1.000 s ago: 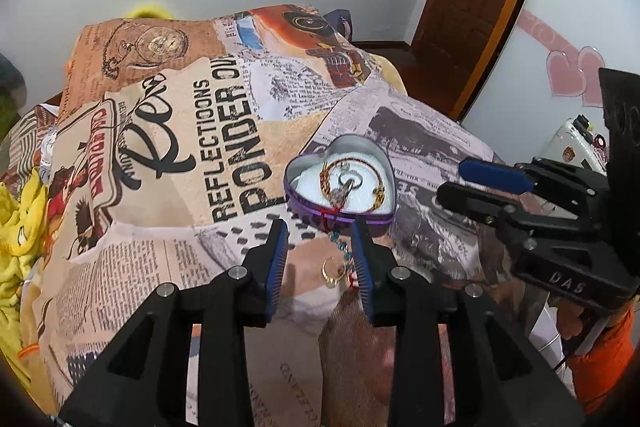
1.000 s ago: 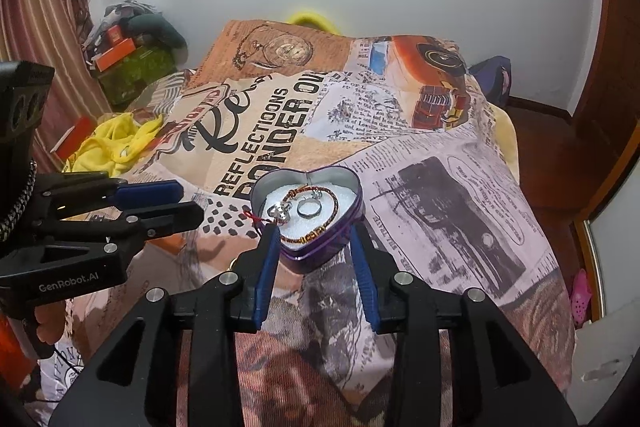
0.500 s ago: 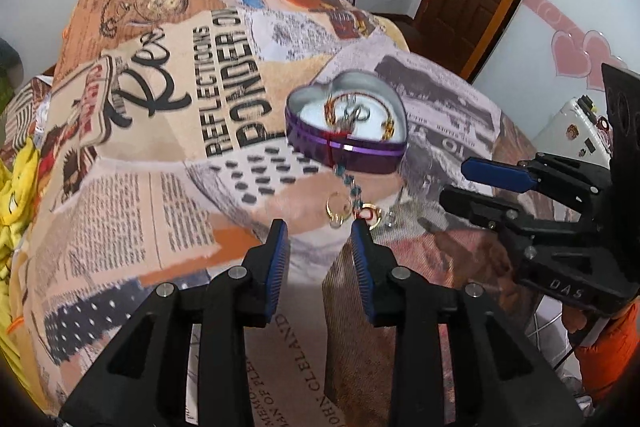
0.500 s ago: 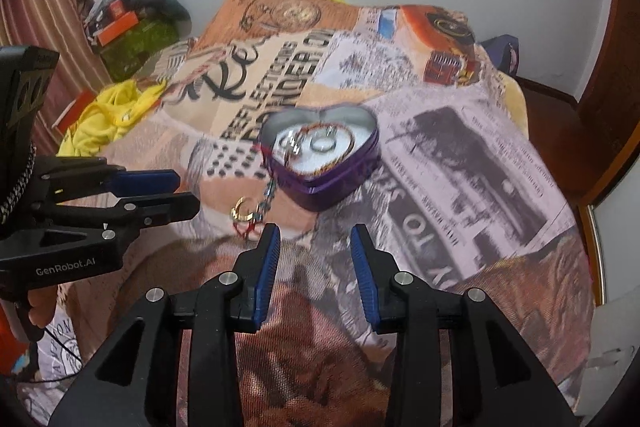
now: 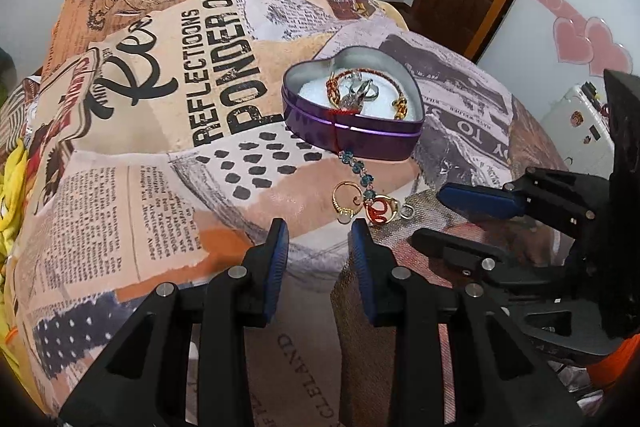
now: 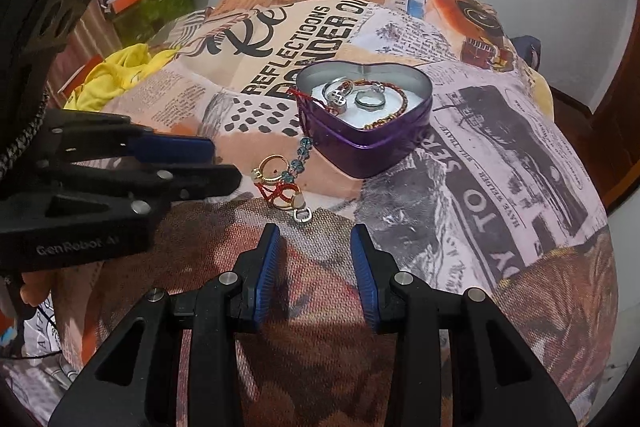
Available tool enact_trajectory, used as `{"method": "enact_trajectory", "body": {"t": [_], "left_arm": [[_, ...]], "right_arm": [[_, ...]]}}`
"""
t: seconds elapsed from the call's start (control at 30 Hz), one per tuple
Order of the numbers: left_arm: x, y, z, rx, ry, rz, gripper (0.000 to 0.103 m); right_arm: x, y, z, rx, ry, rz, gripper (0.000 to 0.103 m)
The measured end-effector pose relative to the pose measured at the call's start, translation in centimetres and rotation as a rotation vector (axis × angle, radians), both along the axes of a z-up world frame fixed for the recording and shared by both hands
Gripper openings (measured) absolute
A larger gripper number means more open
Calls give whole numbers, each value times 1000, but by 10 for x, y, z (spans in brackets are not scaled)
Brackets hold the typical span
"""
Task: Organize jewelry
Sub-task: 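Move the left gripper toward the blue beaded chain with red charm, then grasp a small silver piece with the right gripper and carry it over the tin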
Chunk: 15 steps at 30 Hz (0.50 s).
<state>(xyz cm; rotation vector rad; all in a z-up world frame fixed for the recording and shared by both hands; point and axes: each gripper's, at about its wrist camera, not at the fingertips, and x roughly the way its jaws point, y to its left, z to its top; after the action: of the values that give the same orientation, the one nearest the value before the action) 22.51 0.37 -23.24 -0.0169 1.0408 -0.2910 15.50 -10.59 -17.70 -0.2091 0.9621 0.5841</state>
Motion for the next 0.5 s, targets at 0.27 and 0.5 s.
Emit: {"method": "enact_trajectory", "body": {"t": [0.27, 0.5], "left_arm": [[7, -1, -7, -2, -7, -24, 32], [8, 1, -8, -22, -9, -28, 32]], "right_arm": [[5, 6, -2, 3, -13, 14, 33], [2, 16, -6, -9, -44, 59, 14]]}}
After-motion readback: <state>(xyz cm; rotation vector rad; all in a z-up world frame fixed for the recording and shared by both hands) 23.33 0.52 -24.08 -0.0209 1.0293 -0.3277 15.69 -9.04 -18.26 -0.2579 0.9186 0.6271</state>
